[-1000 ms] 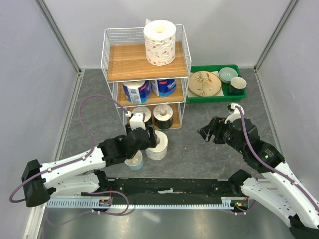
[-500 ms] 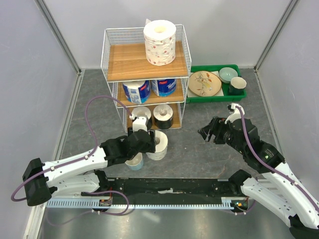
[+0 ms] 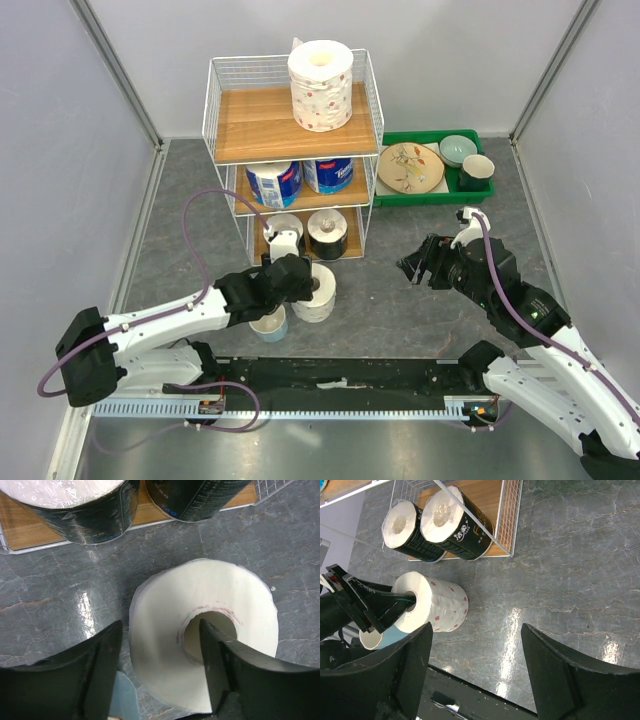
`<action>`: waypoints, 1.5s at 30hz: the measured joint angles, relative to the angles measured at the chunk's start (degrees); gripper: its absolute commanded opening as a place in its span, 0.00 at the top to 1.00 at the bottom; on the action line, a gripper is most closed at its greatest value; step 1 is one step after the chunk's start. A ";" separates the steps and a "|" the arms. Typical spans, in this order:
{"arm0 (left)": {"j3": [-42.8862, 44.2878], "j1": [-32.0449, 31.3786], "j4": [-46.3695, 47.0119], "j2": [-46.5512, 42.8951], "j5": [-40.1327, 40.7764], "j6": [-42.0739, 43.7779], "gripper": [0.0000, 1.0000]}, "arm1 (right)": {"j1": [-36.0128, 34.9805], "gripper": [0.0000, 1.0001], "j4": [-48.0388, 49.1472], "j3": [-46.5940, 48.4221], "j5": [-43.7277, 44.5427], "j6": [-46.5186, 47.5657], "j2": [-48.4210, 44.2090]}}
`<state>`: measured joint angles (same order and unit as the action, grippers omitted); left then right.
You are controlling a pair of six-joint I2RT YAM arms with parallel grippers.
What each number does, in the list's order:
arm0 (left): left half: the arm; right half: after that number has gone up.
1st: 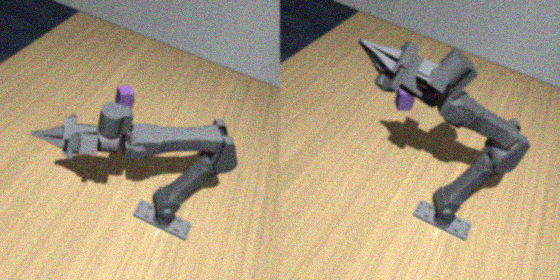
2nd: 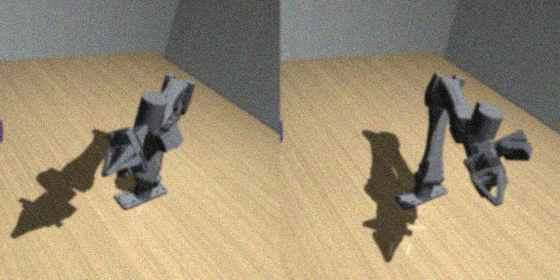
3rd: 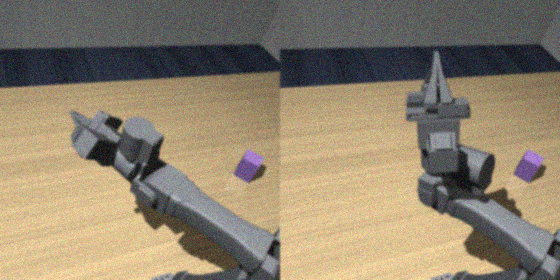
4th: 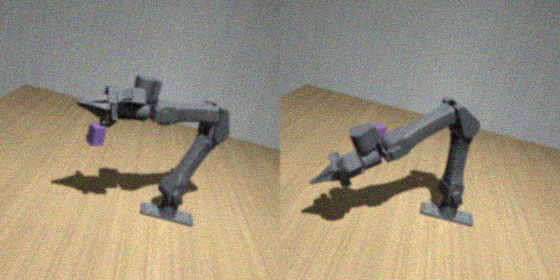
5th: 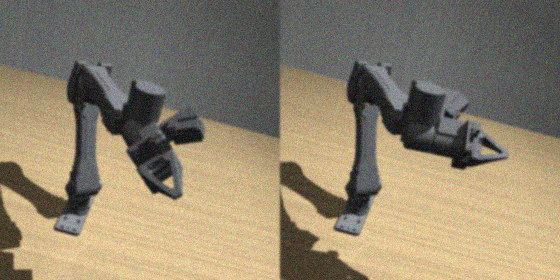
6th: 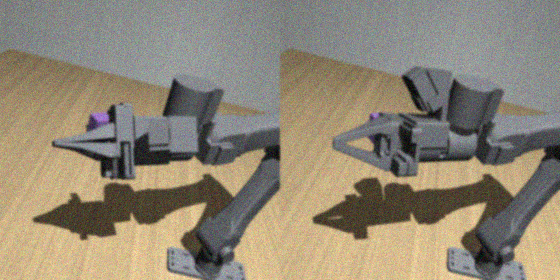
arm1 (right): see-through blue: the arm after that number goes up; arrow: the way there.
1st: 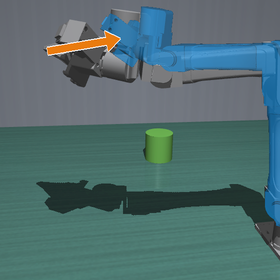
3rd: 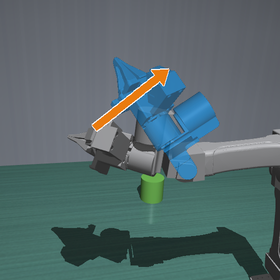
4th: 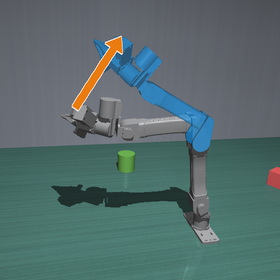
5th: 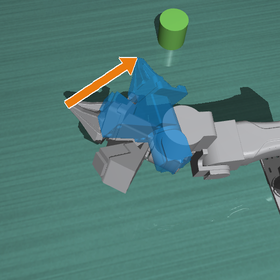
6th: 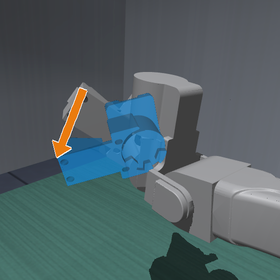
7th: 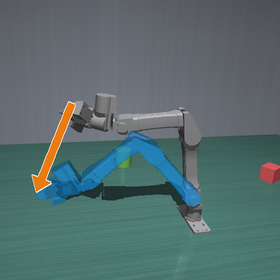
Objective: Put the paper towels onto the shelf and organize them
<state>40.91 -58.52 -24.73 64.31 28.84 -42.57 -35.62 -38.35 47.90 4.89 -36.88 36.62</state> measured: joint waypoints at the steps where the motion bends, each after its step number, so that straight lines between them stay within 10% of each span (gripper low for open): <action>1: 0.00 0.37 0.04 0.20 -0.11 0.00 0.37 | 0.00 0.20 -0.02 0.00 0.00 -0.02 -0.07; 18: 4.39 1.07 -3.80 -7.74 -1.51 3.56 0.57 | 0.00 0.19 -0.33 -1.55 0.11 -0.50 -0.57; 45: 56.04 1.07 -2.62 -7.15 4.24 27.65 0.54 | 0.00 0.19 -0.35 -1.60 0.13 -0.90 -1.57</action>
<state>96.95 -57.45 -27.35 57.17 33.08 -14.92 -35.62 -38.70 46.30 5.02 -37.78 35.05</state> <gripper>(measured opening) 0.461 0.808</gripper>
